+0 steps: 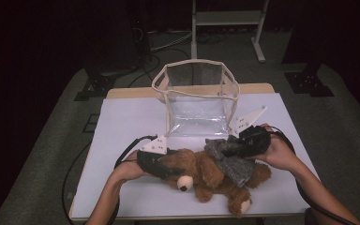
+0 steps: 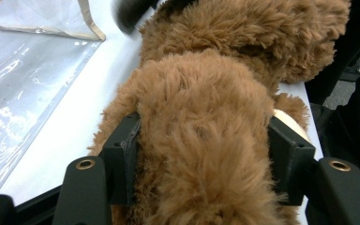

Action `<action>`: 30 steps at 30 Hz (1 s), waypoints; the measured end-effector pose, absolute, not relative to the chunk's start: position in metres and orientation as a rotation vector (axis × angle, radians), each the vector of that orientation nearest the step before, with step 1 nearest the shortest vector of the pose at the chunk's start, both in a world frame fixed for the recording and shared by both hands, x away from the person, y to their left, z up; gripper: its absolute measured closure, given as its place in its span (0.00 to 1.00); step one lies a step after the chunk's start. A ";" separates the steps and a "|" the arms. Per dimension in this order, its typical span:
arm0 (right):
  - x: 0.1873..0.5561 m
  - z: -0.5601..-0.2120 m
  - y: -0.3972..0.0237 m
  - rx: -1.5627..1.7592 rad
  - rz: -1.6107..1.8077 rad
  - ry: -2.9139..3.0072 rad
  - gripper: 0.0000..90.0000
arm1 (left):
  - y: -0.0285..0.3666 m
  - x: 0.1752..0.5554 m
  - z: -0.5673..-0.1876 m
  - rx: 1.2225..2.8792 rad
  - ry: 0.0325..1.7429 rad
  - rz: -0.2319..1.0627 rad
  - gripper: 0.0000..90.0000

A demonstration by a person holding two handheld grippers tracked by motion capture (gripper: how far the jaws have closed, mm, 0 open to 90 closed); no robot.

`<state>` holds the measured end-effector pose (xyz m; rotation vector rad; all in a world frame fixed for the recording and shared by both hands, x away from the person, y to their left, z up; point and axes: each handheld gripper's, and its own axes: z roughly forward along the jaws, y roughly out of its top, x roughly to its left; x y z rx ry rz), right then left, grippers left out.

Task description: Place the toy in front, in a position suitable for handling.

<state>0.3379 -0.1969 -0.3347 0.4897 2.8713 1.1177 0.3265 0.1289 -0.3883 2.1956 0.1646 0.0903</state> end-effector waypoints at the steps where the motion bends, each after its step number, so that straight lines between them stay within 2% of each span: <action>1: 0.335 -0.342 -0.195 0.490 1.076 2.885 0.86 | 0.128 0.326 -0.388 2.194 0.162 0.088 0.42; 4: 0.331 -0.355 -0.194 0.505 1.095 2.895 0.86 | 0.128 0.326 -0.385 2.206 0.164 0.084 0.36; 9: 0.329 -0.362 -0.190 0.495 1.061 2.899 0.86 | 0.114 0.331 -0.385 2.245 0.184 0.073 0.11; 13: 0.327 -0.367 -0.196 0.521 1.102 2.898 0.86 | 0.102 0.338 -0.389 2.258 0.180 0.014 0.07; 14: 0.327 -0.369 -0.198 0.528 1.122 2.891 0.86 | 0.100 0.340 -0.388 2.278 0.165 0.004 0.09; 16: 0.327 -0.372 -0.203 0.557 1.158 2.886 0.86 | 0.096 0.341 -0.384 2.301 0.140 0.014 0.21; 19: 0.331 -0.372 -0.211 0.597 1.201 2.862 0.86 | 0.094 0.343 -0.377 2.335 0.123 0.093 0.47; 25: 0.346 -0.358 -0.216 0.615 1.240 2.817 0.86 | 0.092 0.352 -0.357 2.350 0.098 0.208 0.55; 30: 0.369 -0.341 -0.201 0.598 1.260 2.801 0.86 | 0.096 0.362 -0.344 2.351 0.093 0.327 0.55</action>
